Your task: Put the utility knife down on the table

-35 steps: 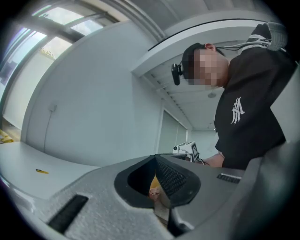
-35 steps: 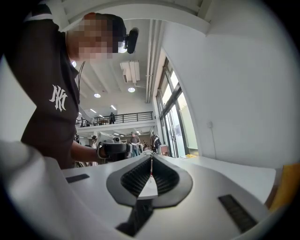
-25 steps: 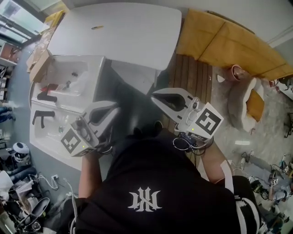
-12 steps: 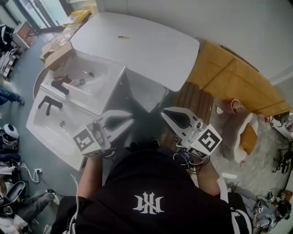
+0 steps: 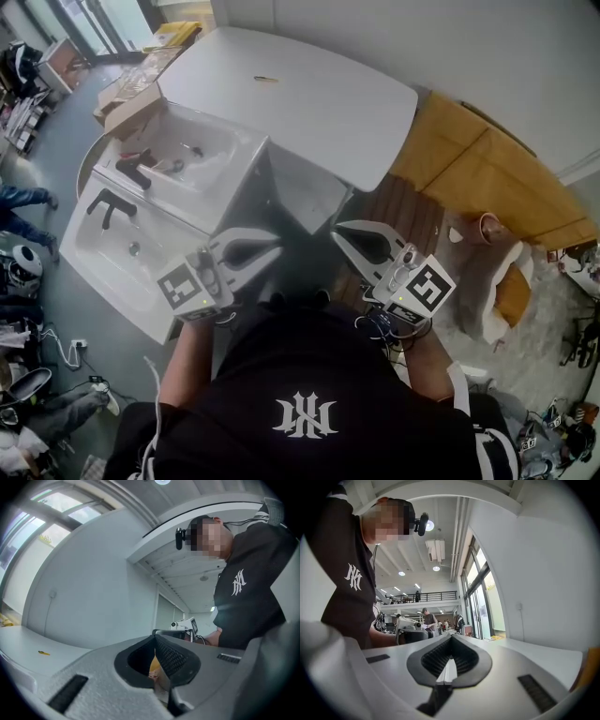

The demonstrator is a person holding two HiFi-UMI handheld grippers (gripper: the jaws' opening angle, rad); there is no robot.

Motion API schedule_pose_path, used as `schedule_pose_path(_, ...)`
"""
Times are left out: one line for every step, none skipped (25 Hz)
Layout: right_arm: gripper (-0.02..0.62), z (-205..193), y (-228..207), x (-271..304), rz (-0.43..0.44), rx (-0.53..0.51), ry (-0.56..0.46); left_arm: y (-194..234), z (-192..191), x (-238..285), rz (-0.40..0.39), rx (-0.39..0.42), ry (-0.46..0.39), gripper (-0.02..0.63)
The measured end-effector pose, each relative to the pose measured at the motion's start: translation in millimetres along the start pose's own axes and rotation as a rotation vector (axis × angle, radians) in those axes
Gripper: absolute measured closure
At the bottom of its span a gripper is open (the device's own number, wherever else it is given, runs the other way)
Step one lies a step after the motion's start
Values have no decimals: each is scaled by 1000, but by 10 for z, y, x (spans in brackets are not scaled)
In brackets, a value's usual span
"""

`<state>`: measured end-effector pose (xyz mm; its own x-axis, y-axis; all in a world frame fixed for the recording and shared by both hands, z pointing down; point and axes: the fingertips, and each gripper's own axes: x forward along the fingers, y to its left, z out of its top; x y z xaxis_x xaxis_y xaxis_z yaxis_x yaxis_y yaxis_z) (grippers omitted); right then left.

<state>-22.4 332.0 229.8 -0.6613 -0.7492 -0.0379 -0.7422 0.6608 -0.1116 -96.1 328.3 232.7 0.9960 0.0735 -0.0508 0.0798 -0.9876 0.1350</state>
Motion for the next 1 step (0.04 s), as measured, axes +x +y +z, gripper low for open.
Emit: schedule_pose_path(591,-14,10,-6,3,-1,5,-6,6,1,1,2,0,600)
